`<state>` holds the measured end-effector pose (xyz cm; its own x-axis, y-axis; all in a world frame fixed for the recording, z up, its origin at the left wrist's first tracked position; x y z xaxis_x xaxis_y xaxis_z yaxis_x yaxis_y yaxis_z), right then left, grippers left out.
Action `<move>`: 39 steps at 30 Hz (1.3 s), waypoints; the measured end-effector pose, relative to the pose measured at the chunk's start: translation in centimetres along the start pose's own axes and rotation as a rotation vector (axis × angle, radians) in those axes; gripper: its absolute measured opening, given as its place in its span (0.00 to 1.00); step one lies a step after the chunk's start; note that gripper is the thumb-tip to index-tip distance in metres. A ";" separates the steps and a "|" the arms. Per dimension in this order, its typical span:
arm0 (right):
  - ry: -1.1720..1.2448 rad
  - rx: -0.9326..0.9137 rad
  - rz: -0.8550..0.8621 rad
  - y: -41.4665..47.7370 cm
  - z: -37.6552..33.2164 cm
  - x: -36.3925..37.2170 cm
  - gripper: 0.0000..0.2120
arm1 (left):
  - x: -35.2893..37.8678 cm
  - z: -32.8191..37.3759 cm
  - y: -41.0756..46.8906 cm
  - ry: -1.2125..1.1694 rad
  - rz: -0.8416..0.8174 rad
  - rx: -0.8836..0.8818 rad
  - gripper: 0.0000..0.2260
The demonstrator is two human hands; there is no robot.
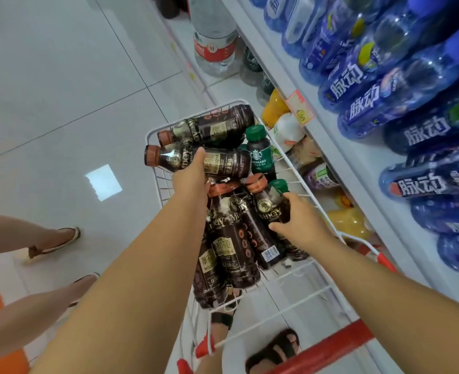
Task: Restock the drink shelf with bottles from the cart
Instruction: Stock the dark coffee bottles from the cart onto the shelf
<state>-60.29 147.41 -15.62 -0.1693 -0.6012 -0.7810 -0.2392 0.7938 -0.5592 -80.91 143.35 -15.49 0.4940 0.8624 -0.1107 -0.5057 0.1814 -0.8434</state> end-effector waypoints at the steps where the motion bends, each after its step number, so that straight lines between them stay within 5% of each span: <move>1: -0.003 0.004 0.012 0.0 0.1 0.1 0.34 | 0.2 0.0 0.2 -0.014 0.021 -0.001 0.16; 6: 0.025 -0.017 0.067 -0.3 0.4 -0.4 0.32 | -0.2 -0.7 -1.1 -0.064 0.109 0.059 0.22; 13: 0.353 -0.103 0.200 -5.7 -0.7 -7.0 0.34 | -1.8 1.7 -10.3 0.078 0.079 0.486 0.21; 17: 0.577 -0.190 0.380 -12.2 -2.3 -15.9 0.25 | -2.4 4.2 -20.1 0.129 -0.063 0.777 0.26; 27: 0.834 -0.383 0.912 -32.4 -0.4 -37.3 0.21 | 0.5 9.8 -44.5 0.091 -0.472 1.432 0.25; 39: 0.696 -0.591 1.414 -54.4 8.9 -45.8 0.26 | 4.3 6.8 -65.7 -0.095 -0.805 2.059 0.29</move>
<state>-31.04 132.61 48.09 -0.8719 0.4511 -0.1902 0.1857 0.6643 0.7240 -50.38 138.31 42.97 0.9262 0.3732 -0.0537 -0.1311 0.4524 0.8821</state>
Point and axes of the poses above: each hand's wrist, its own y-axis towards the middle knuckle, its own x-axis out of the palm, z = x × y, the point moved 4 cm from there along y, towards the middle knuckle, and after that the axes turned 4 degrees about z, right-handed, at the moved point
